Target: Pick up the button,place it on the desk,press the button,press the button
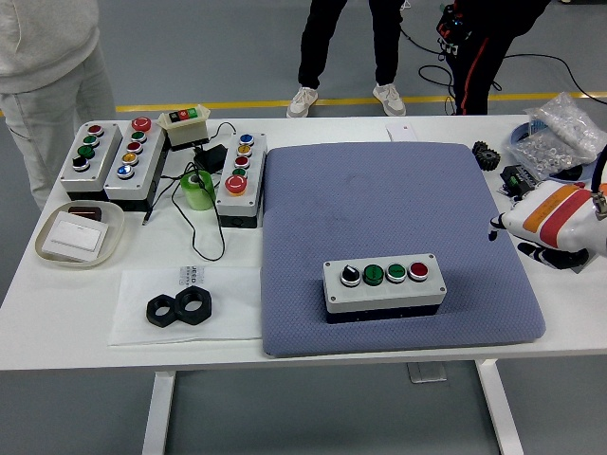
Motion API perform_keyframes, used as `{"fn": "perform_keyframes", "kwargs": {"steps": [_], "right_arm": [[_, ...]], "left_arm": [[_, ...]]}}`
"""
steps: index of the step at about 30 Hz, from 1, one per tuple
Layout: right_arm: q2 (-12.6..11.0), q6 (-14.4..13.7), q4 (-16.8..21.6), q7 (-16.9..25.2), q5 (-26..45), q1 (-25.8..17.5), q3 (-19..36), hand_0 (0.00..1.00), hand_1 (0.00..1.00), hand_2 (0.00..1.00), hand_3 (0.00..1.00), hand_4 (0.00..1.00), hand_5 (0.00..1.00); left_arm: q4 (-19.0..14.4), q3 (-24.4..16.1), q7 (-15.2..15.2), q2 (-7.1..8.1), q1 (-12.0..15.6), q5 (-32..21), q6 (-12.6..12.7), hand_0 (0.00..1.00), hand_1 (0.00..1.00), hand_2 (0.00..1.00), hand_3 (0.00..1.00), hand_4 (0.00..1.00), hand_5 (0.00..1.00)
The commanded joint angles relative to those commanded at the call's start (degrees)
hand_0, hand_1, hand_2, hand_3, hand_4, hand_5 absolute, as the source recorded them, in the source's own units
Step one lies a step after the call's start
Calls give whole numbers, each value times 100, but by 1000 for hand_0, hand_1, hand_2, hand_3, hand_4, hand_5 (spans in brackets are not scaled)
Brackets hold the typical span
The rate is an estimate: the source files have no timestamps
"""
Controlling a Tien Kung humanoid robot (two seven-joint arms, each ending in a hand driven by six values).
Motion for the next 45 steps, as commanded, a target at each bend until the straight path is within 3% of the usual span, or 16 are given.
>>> {"fn": "perform_keyframes", "kwargs": {"steps": [5, 10, 18, 27, 31, 40, 45], "right_arm": [[331, -41, 0, -38, -71, 66, -98, 215, 60, 116, 732, 416, 2], [474, -77, 0, -6, 67, 222, -120, 215, 60, 116, 732, 416, 2], [410, -830, 0, -205, 1824, 341, -445, 211, 58, 114, 732, 416, 2], [439, -950, 0, -154, 3658, 199, -576, 207, 57, 111, 735, 416, 2], [558, -946, 0, -145, 3401, 174, -565, 204, 53, 110, 735, 416, 2], [829, -1304, 0, -291, 2744, 88, -476, 205, 52, 109, 730, 419, 2], [952, -1440, -203, -325, 2441, 61, -443, 205, 54, 110, 727, 419, 2]], "left_arm": [[0, 11, -3, 4, -29, -19, 7, 747, 911, 960, 845, 562, 998], [0, 1, 0, 9, -36, 5, 7, 747, 911, 960, 845, 562, 998], [0, 19, -6, 31, -13, -33, 16, 747, 911, 960, 846, 562, 998], [0, 53, -13, 20, -46, -80, 20, 746, 912, 960, 846, 562, 998], [0, 64, -15, 9, -72, -69, 19, 747, 912, 960, 846, 562, 998], [0, 180, -37, -12, -127, -162, 23, 748, 913, 960, 845, 563, 998], [0, 256, -48, -14, -157, -209, 15, 747, 913, 960, 843, 562, 998]]}}
